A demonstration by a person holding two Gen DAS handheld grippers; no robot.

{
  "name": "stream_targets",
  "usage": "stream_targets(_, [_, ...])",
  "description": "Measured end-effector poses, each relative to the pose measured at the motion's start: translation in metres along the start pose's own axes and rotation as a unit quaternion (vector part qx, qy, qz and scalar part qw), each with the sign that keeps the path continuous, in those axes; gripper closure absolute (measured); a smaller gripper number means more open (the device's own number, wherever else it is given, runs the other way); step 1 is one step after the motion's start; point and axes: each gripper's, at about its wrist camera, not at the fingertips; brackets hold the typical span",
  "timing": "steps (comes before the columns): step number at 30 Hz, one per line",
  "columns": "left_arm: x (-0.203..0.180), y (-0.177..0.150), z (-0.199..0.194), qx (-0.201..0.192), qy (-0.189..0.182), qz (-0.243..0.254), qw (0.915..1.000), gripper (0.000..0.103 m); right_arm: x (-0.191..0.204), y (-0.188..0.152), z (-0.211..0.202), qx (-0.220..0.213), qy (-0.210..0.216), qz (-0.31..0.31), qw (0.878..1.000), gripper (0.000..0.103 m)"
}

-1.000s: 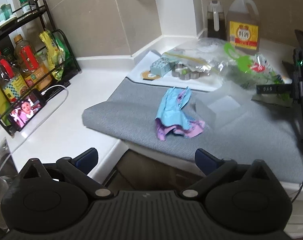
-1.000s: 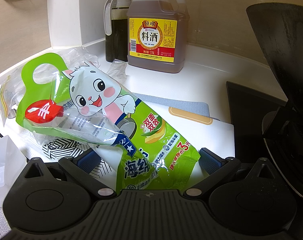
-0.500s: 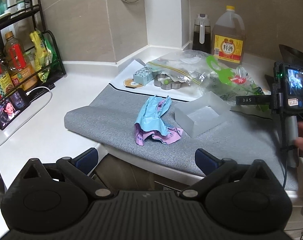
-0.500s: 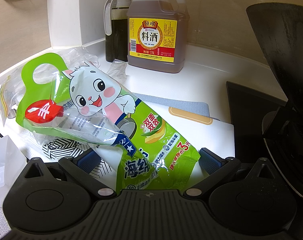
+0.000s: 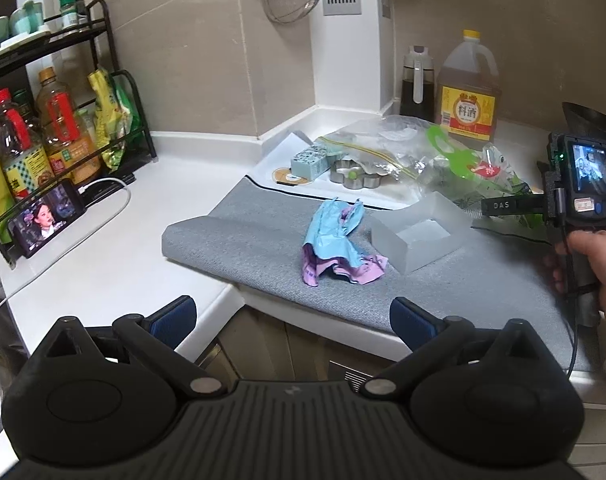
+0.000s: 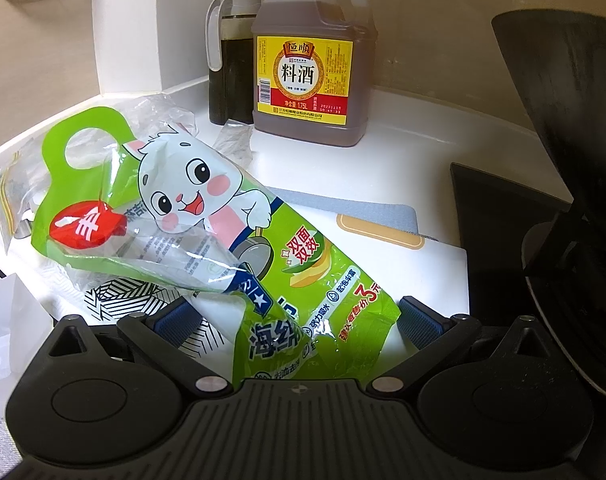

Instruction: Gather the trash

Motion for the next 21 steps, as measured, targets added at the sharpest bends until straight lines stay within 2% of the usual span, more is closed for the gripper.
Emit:
stream_targets(3, [0.005, -0.004, 0.000, -0.007, 0.006, -0.008, 0.9999, 0.000, -0.002, -0.004, -0.021, 0.005, 0.003, 0.022, 1.000, 0.000])
stream_targets(8, [0.008, -0.011, 0.001, -0.019, -0.014, -0.029, 0.9993, 0.000, 0.010, -0.032, -0.097, -0.065, 0.058, 0.012, 0.996, 0.000])
stream_targets(12, [0.007, -0.019, -0.001, -0.016, -0.015, -0.036, 0.9991, 0.000, 0.015, -0.059, -0.159, -0.108, 0.098, 0.012, 0.989, 0.000])
stream_targets(15, [0.005, -0.022, -0.003, -0.005, -0.011, -0.030, 0.9995, 0.000, 0.013, -0.073, -0.190, -0.173, 0.097, 0.024, 0.980, 0.000])
stream_targets(18, [0.004, -0.022, -0.005, 0.007, -0.017, -0.031, 0.9993, 0.000, 0.016, -0.068, -0.208, -0.173, 0.095, 0.002, 0.980, 0.000])
stream_targets(21, [0.005, -0.026, -0.012, -0.003, -0.017, -0.035, 0.9993, 0.000, 0.015, -0.075, -0.225, -0.186, 0.112, 0.005, 0.976, 0.000])
Point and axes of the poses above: each gripper's, at about its wrist camera, not at the fingertips, and z roughly the way its jaws point, x to its left, y to its top, and after that the axes turned 2 degrees about x, right-handed
